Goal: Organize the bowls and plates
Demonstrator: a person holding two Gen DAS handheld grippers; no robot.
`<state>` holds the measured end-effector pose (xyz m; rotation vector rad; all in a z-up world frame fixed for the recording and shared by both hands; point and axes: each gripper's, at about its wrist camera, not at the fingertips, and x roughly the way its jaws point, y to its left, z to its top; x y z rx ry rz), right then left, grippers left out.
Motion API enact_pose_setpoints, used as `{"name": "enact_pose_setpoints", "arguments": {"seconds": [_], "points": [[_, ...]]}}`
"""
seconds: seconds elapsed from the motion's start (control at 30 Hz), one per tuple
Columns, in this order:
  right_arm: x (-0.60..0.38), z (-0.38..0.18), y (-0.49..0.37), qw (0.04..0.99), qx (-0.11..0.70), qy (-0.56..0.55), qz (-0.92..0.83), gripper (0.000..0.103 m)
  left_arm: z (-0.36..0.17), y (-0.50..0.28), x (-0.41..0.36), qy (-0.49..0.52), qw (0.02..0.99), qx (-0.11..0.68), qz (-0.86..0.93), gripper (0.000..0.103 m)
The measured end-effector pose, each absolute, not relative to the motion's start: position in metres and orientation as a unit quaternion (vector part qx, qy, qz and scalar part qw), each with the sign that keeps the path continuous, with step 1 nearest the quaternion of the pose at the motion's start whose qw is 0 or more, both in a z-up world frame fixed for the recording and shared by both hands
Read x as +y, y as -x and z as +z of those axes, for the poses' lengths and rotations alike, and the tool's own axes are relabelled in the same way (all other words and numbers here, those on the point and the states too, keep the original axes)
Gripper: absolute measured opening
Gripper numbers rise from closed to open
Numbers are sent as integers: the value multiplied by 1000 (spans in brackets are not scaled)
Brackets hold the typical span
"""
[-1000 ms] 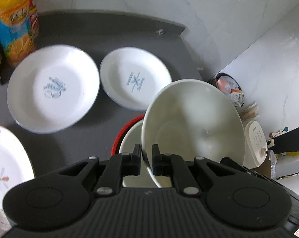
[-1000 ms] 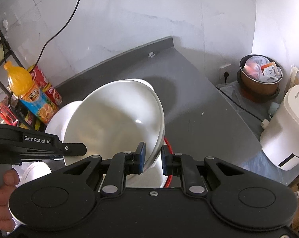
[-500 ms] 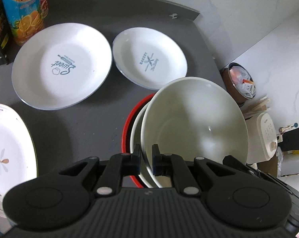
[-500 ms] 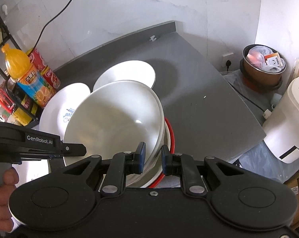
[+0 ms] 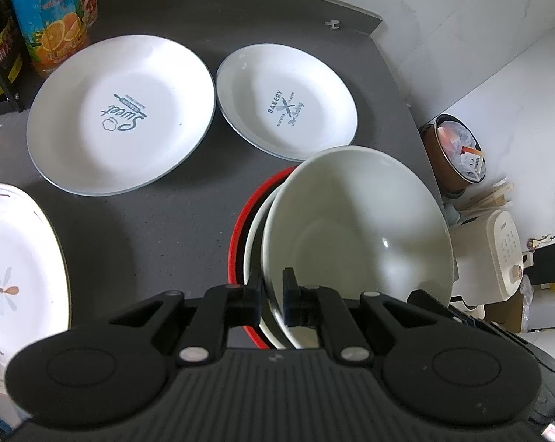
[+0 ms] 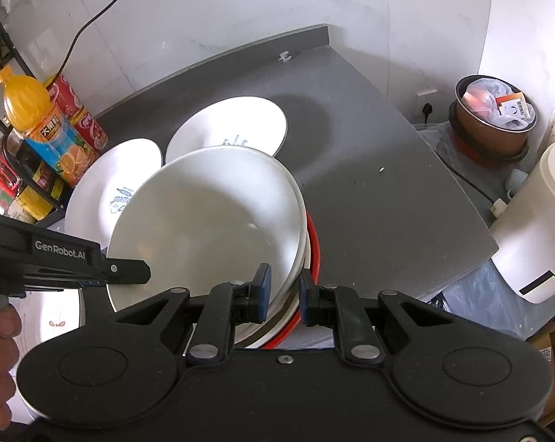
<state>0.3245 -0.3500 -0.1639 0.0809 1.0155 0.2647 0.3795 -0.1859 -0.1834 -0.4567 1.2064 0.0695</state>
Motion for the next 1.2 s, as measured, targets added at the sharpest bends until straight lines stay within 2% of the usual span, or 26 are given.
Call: {"name": "enact_pose_setpoints", "arguments": {"seconds": [0.07, 0.37, 0.47, 0.67, 0.83, 1.2], "points": [[-350, -165, -325, 864, 486, -38, 127, 15, -182, -380, -186, 216, 797, 563, 33, 11], [-345, -165, -329, 863, 487, -14, 133, 16, -178, -379, -179, 216, 798, 561, 43, 12], [-346, -163, -331, 859, 492, -23, 137, 20, -177, -379, -177, 218, 799, 558, 44, 12], [-354, -149, -333, 879, 456, -30, 135, 20, -172, -378, -177, 223, 803, 551, 46, 12], [-356, -153, -343, 877, 460, -15, 142, 6, -171, -379, -176, 230, 803, 547, 52, 12], [-357, -160, -353, 857, 481, 5, 183, 6, -175, -380, -178, 246, 798, 544, 83, 12]]}}
